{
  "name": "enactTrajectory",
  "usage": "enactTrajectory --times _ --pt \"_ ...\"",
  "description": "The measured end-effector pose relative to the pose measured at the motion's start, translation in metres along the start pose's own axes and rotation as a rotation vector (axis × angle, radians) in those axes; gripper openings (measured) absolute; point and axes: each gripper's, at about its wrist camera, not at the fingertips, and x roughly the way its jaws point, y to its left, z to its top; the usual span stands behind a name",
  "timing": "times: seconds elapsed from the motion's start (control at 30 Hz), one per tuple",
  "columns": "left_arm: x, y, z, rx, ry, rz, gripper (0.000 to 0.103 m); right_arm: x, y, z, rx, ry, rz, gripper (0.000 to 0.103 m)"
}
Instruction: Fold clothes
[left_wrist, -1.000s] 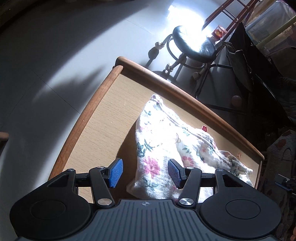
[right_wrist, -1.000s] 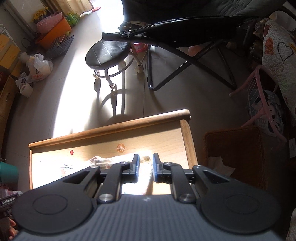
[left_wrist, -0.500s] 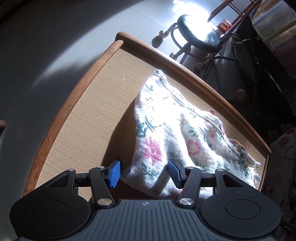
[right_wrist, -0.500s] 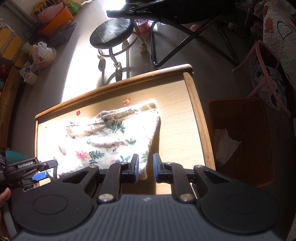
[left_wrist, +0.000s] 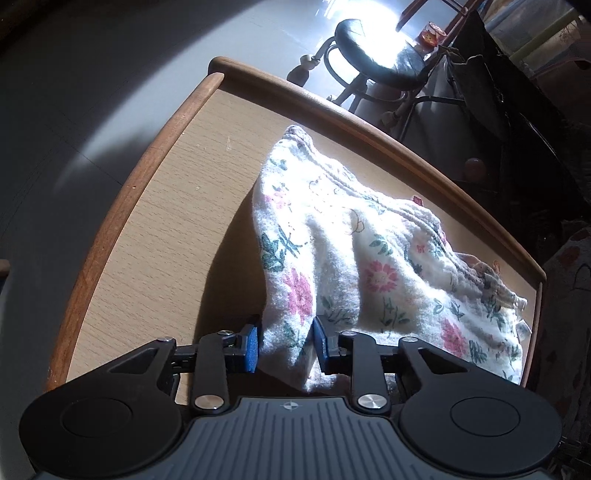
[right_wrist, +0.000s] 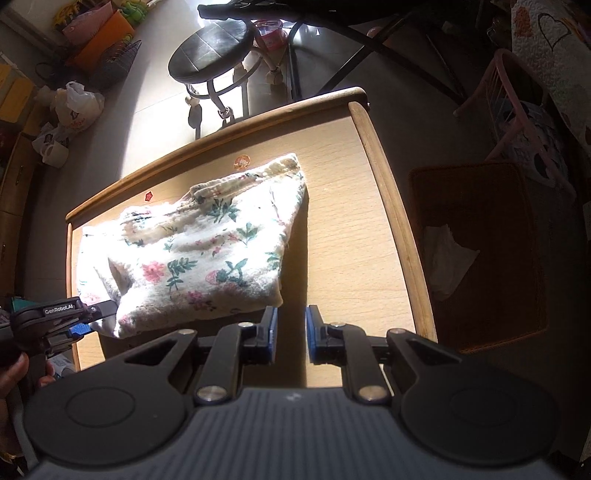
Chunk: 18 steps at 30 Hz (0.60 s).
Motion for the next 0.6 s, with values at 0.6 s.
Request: enactTrajectory --times 0.6 --pt "-0.053 -0.078 0.003 0.304 -0.126 0.072 0.011 -0.014 -0.032 -0.004 0.069 -0.022 0.018 0.016"
